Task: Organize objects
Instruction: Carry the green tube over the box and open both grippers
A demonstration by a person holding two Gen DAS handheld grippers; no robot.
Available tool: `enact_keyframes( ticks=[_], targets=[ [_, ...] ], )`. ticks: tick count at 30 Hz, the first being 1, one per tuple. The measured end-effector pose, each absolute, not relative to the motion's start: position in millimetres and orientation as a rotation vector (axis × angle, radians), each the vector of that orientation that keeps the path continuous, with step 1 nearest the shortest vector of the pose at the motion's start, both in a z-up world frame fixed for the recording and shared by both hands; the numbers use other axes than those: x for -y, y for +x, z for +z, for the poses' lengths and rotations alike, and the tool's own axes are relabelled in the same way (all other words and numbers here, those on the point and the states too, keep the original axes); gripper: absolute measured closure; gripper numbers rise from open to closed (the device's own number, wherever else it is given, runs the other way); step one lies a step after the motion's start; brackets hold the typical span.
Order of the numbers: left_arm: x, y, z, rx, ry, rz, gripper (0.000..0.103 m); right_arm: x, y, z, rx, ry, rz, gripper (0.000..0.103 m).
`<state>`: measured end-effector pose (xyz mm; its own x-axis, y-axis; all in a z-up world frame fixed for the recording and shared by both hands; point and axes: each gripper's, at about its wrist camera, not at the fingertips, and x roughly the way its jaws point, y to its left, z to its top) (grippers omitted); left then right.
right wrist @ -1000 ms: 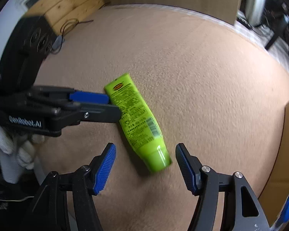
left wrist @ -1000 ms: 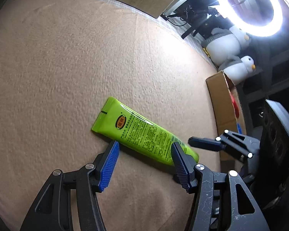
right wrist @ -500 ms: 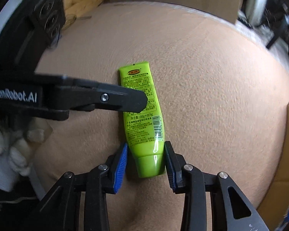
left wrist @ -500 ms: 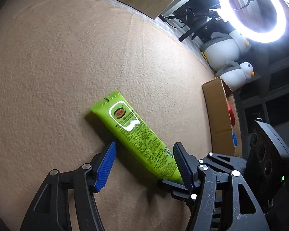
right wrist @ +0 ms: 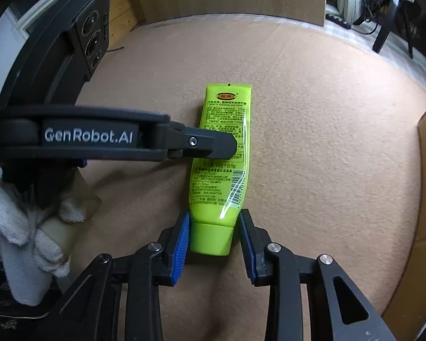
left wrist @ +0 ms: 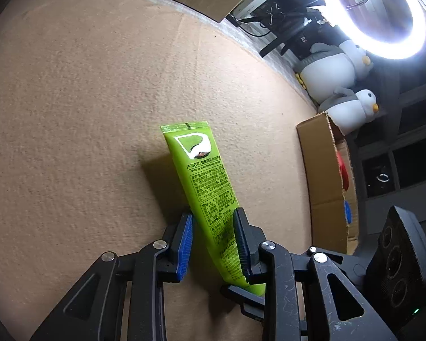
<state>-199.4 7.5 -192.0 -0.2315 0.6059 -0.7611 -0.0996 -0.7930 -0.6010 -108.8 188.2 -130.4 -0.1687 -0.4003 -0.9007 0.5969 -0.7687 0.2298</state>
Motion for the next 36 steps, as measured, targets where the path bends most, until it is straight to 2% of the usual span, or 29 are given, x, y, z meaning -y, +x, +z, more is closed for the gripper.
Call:
enact_keyframes(
  ticks=[9, 16, 26, 36],
  targets=[
    [-33, -201, -172, 0.6, -1.516, 2.042, 0.077, -200, -110, -122, -0.243, 1.444, -2.062, 0.073],
    [-70, -209, -140, 0.551, -1.434, 2.011, 0.077, -199, -120, -95, -0.194, 1.415, -2.161, 0.073],
    [-167, -219, -97, 0.43, -1.328, 1.931, 0.077, -270, -121, -53, -0.112, 1.379, -2.331, 0.073],
    [-266, -216, -91, 0.333, -1.313, 1.834, 0.077, -352, -121, -51, -0.044, 1.422, -2.479, 0.073]
  ],
)
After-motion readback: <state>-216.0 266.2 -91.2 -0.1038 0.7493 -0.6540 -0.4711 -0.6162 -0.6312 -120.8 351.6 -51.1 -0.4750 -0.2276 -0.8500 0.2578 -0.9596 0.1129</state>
